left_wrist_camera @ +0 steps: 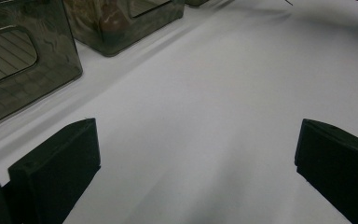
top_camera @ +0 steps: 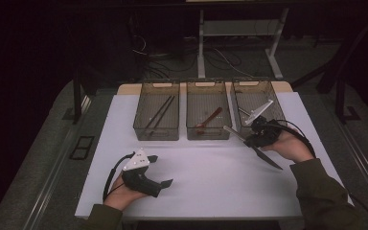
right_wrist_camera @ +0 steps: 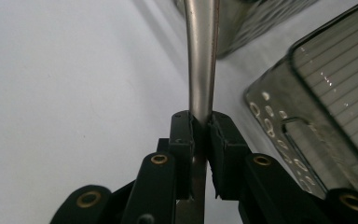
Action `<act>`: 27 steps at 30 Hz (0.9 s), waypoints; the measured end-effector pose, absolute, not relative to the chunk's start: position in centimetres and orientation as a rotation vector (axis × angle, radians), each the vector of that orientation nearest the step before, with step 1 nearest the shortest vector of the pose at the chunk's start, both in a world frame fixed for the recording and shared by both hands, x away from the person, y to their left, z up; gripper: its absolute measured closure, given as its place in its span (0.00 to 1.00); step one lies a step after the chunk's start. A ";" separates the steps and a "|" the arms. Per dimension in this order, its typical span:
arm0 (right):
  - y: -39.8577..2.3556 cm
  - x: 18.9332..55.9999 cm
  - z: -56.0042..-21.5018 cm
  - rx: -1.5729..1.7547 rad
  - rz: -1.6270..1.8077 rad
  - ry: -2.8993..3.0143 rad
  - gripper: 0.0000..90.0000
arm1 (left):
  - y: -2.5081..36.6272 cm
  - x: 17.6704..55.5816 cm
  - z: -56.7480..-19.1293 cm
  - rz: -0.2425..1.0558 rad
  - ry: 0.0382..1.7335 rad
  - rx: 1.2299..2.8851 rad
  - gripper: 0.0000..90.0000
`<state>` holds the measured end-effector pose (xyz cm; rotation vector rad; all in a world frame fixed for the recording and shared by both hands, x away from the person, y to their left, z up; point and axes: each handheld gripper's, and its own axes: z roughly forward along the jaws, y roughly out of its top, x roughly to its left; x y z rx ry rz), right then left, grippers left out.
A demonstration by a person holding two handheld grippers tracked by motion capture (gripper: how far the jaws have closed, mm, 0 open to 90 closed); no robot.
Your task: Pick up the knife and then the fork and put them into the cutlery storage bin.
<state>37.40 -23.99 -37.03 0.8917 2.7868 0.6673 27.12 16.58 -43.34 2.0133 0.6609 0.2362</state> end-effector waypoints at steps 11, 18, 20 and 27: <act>-26.8 37.1 -34.7 1.005 0.896 2.603 0.88 | 16.6 27.1 -43.3 0.237 0.659 2.012 0.00; -28.6 37.2 -34.0 1.094 1.017 2.506 0.88 | 16.6 27.1 -43.3 0.238 0.659 2.012 0.00; -29.1 37.2 -33.9 1.113 1.052 2.482 0.88 | 16.6 27.1 -43.3 0.240 0.659 2.011 0.00; -30.3 37.3 -33.7 1.161 1.147 2.386 0.88 | 16.7 27.1 -43.2 0.243 0.659 2.008 0.00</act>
